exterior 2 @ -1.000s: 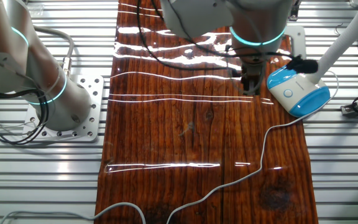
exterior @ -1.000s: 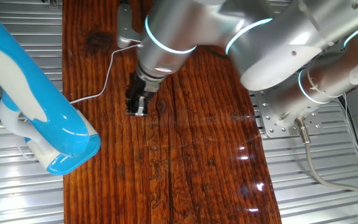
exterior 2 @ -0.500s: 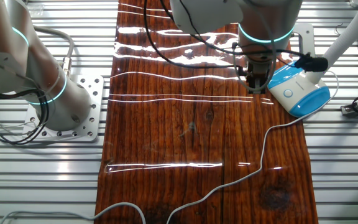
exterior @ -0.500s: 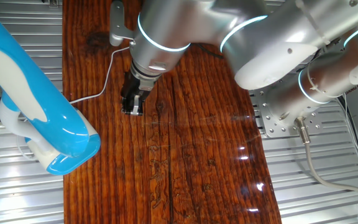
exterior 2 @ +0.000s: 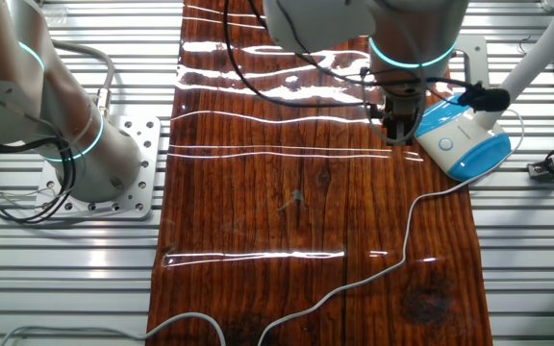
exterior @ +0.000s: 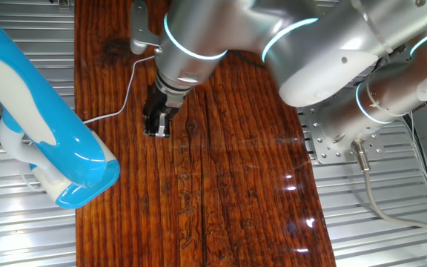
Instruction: Turn on the desk lamp by pressing the button
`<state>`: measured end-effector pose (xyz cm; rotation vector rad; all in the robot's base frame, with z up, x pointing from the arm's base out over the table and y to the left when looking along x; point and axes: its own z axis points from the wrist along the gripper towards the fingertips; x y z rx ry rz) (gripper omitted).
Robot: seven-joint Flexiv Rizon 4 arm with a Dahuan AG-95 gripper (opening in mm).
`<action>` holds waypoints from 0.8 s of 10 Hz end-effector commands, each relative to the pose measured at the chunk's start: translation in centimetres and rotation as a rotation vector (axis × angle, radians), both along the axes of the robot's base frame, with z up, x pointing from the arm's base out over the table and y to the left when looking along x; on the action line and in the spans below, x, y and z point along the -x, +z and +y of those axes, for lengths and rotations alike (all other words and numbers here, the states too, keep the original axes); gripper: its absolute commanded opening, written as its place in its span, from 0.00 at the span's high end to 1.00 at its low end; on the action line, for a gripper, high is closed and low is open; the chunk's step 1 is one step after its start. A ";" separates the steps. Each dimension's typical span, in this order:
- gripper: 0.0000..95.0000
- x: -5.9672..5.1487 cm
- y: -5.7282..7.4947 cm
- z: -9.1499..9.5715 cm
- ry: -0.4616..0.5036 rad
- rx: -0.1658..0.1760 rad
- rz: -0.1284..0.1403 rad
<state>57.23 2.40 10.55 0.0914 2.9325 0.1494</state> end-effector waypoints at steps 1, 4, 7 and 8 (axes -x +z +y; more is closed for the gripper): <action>1.00 -0.2 0.3 -0.4 0.034 -0.005 0.037; 1.00 -0.6 1.4 -2.9 0.109 -0.011 0.064; 1.00 -0.8 2.0 -4.3 0.120 -0.020 0.076; 1.00 -0.8 2.0 -4.5 0.109 -0.022 0.074</action>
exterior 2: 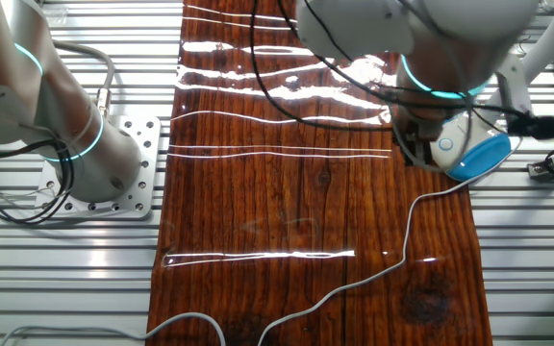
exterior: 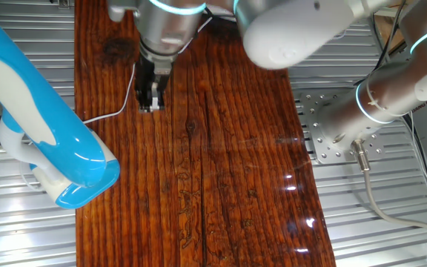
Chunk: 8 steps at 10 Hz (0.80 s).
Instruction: Turn on the desk lamp by pressing the button
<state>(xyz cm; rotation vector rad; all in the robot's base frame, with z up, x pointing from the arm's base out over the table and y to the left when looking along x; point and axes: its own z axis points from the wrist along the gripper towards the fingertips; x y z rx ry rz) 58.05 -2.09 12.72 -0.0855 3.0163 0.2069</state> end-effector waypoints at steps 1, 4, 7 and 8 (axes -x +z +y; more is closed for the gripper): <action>1.00 0.1 -0.2 0.1 -0.017 0.005 -0.006; 1.00 0.2 -0.5 0.9 -0.047 0.003 -0.010; 1.00 0.3 -1.0 1.9 -0.057 0.011 -0.025; 1.00 0.3 -0.9 1.8 -0.054 0.008 -0.023</action>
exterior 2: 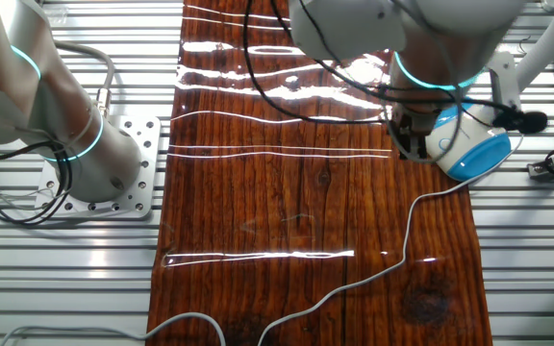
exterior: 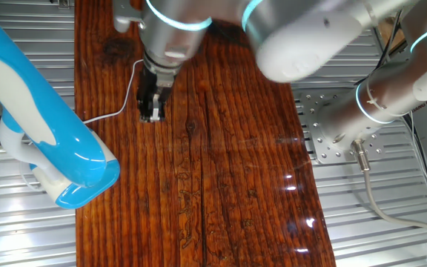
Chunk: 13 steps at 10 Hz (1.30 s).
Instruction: Turn on the desk lamp by pressing the button
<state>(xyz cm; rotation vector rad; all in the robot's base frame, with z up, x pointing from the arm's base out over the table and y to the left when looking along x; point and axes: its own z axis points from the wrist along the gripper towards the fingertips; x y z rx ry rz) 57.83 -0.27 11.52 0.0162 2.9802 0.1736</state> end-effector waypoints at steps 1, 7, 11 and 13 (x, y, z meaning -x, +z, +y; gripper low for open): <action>1.00 0.0 0.3 0.0 0.015 -0.007 0.013; 1.00 -0.5 0.7 0.1 0.033 -0.001 0.016; 1.00 -0.7 0.9 0.1 0.027 -0.003 0.017; 1.00 -0.6 0.6 0.7 0.000 -0.006 0.011</action>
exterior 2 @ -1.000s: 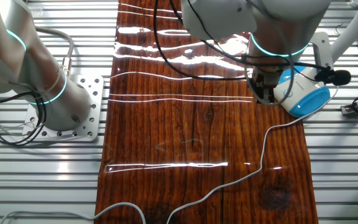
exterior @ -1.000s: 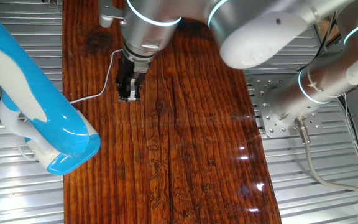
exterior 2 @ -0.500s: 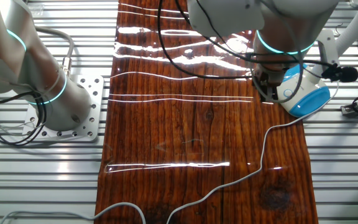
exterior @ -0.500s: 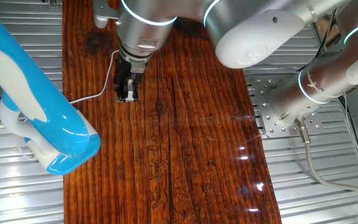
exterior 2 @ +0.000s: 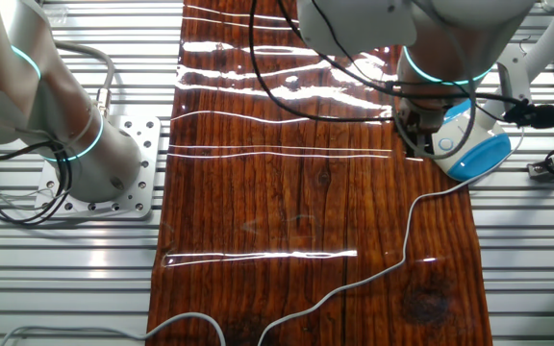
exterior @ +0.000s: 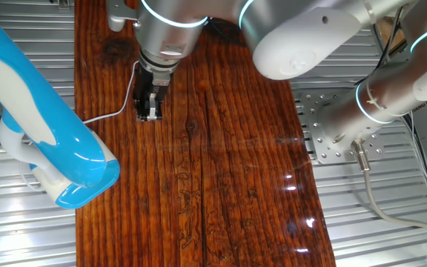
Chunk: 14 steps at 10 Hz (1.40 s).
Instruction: Turn on the desk lamp by pressing the button
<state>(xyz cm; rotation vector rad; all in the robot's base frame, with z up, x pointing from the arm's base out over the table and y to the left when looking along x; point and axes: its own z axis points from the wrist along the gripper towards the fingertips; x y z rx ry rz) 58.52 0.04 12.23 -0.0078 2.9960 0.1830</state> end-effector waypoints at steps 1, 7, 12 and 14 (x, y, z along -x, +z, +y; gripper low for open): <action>1.00 0.2 -0.3 0.7 -0.025 0.001 -0.006; 1.00 0.8 -1.1 1.8 -0.055 0.000 -0.025; 1.00 0.8 -1.1 1.8 -0.050 0.002 -0.024; 1.00 0.8 -1.1 1.9 -0.057 0.000 -0.025</action>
